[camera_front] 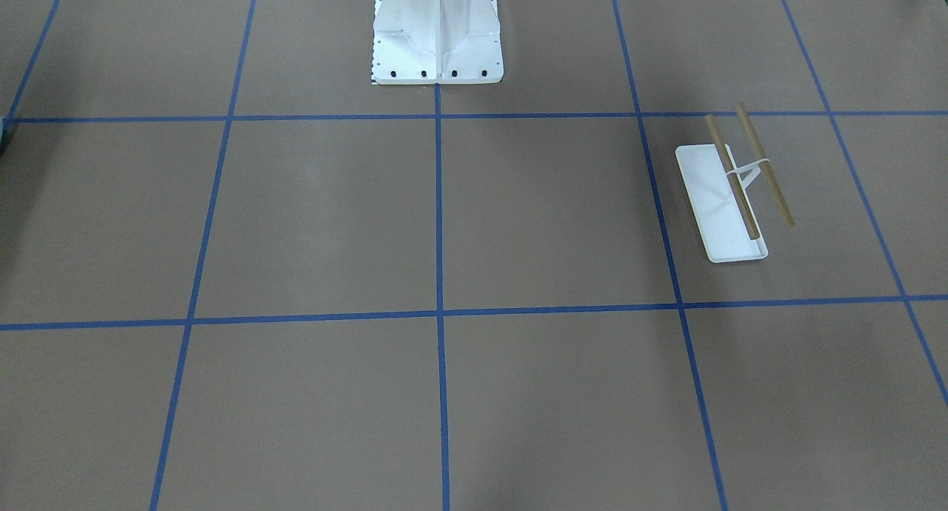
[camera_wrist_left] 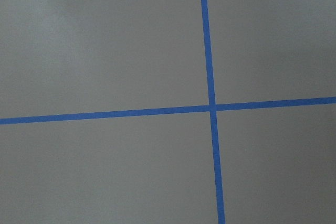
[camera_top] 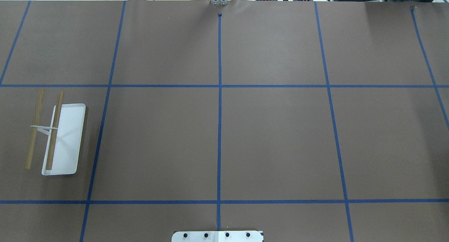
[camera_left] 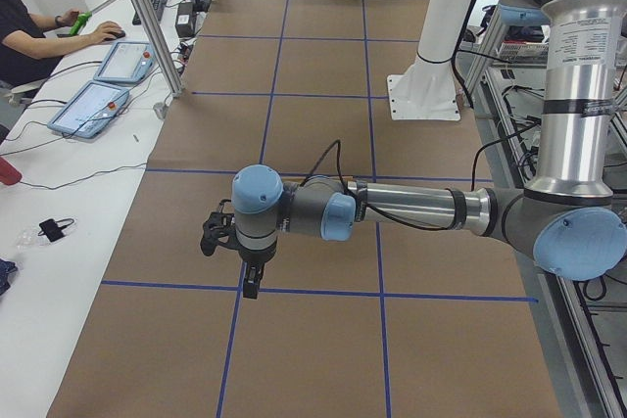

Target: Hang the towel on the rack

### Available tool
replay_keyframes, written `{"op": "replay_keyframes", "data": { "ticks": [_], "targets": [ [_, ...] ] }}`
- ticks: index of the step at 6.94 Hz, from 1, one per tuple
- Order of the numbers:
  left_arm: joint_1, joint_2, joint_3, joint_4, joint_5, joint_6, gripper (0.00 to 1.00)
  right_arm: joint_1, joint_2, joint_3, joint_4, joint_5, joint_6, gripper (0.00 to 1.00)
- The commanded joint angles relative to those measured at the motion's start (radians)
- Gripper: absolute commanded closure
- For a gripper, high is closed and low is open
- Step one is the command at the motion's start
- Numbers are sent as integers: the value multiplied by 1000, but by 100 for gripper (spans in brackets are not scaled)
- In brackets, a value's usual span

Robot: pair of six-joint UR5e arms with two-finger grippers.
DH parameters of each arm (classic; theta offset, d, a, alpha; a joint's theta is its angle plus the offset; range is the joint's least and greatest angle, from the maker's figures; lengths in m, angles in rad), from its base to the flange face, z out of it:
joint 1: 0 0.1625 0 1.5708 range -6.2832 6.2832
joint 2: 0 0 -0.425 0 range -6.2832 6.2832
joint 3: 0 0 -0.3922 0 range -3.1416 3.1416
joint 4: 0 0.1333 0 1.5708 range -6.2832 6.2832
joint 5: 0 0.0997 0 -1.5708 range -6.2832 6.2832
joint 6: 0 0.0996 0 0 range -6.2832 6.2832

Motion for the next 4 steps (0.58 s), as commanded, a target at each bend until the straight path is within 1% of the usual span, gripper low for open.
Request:
{"op": "replay_keyframes", "data": {
  "ticks": [1,2,4],
  "targets": [
    [0,-1,-3,-1,-3,-1,1,-52,-68,-8,0,-46,-80,0],
    [1,-1,-1,-1,-3,-1,1,-89,-90,-10,0,-45,-79,0],
    [1,-1,-3,-1,-5,1,1,-173,-85,-56,2,-39,-79,0]
  ]
}}
